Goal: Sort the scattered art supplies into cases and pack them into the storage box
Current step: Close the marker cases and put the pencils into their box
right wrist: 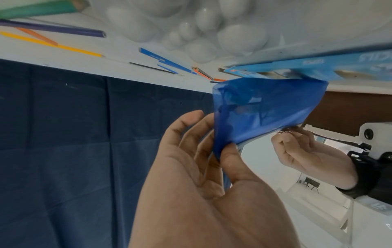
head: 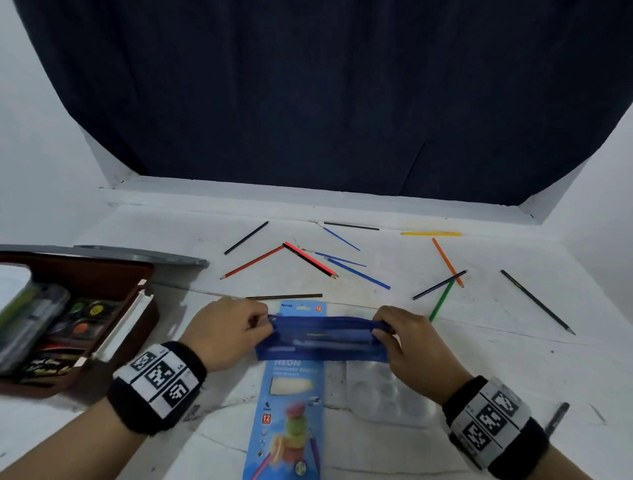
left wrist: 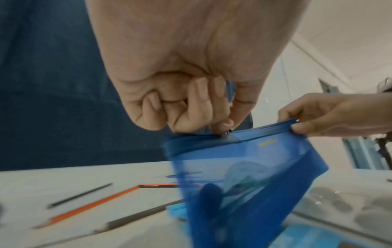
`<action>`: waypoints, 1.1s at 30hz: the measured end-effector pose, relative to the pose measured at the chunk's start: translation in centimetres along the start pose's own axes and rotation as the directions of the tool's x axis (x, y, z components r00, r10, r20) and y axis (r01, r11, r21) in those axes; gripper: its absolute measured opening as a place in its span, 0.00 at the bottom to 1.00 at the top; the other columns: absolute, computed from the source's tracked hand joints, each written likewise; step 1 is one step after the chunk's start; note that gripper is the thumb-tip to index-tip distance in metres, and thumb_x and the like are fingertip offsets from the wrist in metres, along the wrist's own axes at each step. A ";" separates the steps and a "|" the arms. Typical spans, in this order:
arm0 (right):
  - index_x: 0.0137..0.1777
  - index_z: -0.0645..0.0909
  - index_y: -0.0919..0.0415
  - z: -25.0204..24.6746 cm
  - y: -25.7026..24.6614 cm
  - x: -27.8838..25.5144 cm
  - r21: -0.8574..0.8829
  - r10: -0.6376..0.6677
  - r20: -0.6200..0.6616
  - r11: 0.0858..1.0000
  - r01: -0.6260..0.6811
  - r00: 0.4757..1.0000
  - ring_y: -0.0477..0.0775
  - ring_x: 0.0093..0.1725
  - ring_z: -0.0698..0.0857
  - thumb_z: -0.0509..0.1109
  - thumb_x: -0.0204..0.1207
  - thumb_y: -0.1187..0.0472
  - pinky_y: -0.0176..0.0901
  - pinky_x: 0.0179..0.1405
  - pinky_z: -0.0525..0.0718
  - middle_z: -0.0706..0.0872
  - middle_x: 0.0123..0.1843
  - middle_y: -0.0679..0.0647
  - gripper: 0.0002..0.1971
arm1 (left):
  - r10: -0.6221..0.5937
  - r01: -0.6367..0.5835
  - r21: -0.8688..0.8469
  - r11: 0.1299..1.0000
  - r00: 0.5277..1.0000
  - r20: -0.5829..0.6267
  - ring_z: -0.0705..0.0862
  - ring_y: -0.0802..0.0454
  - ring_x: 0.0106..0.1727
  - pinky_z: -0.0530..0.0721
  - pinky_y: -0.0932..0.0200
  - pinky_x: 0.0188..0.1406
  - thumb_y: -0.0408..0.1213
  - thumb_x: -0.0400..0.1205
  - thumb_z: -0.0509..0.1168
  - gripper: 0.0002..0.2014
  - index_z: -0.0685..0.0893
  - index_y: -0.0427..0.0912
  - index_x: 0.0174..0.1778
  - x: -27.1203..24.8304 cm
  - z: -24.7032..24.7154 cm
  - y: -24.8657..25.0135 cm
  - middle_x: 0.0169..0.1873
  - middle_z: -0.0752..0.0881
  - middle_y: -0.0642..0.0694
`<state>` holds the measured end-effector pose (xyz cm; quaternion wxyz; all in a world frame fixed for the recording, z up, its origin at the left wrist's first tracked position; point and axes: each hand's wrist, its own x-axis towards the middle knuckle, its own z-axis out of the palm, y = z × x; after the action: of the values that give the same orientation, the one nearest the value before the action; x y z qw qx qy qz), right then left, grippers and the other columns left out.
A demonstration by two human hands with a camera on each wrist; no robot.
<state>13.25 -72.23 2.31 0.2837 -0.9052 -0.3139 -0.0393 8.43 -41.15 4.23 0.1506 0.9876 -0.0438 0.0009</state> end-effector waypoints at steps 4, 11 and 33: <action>0.44 0.71 0.51 0.3 -0.1 -0.1 -0.063 0.026 0.114 0.998 -0.019 0.993 0.43 0.37 0.77 0.60 0.86 0.58 0.32 0.35 0.72 0.77 0.40 0.44 0.07 | -0.099 0.092 -0.125 0.988 0.994 -0.050 0.80 0.58 0.31 0.72 0.60 0.30 0.49 0.85 0.63 0.15 0.78 0.52 0.32 -2.0 0.4 -2.4 0.27 0.82 0.52; 0.56 0.77 0.47 0.6 -2.4 1.8 -0.126 0.054 0.263 0.992 -0.022 0.963 0.45 0.50 0.82 0.69 0.72 0.50 0.43 0.50 0.82 0.84 0.53 0.42 0.13 | -0.155 0.102 -0.304 0.947 0.975 -0.157 0.77 0.57 0.30 0.71 0.62 0.30 0.43 0.85 0.64 0.15 0.77 0.46 0.33 -4.2 1.5 -1.6 0.25 0.79 0.53; 0.73 0.76 0.37 6.9 -19.1 7.7 0.057 -0.334 -0.046 0.940 0.336 0.941 0.46 0.53 0.80 0.63 0.80 0.48 0.48 0.51 0.80 0.80 0.55 0.42 0.21 | -0.209 0.132 -0.173 0.976 0.800 -0.563 0.81 0.58 0.52 0.78 0.61 0.50 0.50 0.83 0.64 0.03 0.82 0.60 0.50 -17.6 -11.8 -17.2 0.48 0.85 0.58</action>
<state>7.38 -52.05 7.77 0.3075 -0.8281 -0.4593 -0.0931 -7.49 -19.78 10.15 0.2179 0.9290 0.0931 0.2843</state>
